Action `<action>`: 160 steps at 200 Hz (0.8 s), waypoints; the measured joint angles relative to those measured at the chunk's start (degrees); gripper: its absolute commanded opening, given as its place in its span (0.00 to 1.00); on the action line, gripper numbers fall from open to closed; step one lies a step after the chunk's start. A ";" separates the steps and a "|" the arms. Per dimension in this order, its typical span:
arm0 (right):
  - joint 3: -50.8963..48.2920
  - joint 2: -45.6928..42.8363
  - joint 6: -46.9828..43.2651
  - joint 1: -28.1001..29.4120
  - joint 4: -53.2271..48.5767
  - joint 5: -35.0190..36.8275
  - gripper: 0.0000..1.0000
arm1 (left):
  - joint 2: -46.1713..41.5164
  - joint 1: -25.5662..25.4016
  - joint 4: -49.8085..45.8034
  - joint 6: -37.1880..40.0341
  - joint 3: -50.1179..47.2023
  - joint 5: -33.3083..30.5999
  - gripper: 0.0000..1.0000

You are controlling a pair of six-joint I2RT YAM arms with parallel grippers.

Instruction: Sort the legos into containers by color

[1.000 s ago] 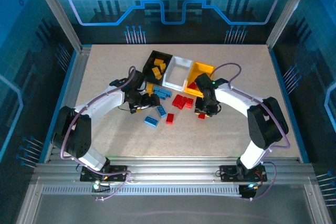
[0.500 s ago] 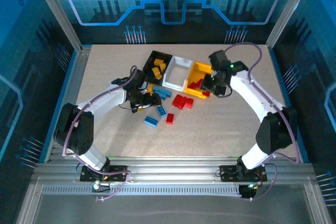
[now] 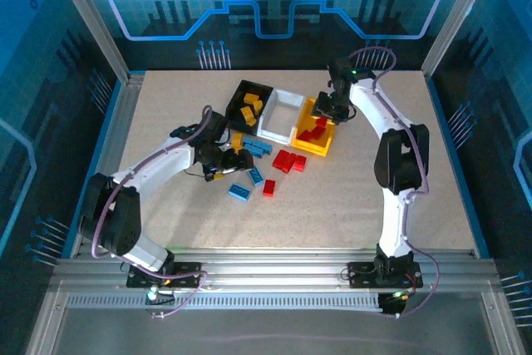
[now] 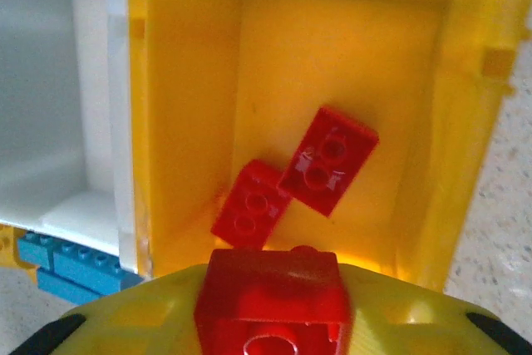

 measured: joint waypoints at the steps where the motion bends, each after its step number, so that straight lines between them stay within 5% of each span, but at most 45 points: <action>1: 0.13 0.13 0.11 -0.02 -0.02 -0.02 0.50 | 0.04 0.00 -0.07 0.07 0.00 0.00 0.92; 61: 0.79 0.52 -1.90 -1.11 -0.76 -1.16 0.59 | 2.49 -0.04 -1.86 1.99 0.04 -0.20 0.92; 160: -35.60 -29.97 1.09 3.65 5.57 -5.03 0.61 | 7.78 -5.70 -5.05 12.50 1.62 -6.80 0.92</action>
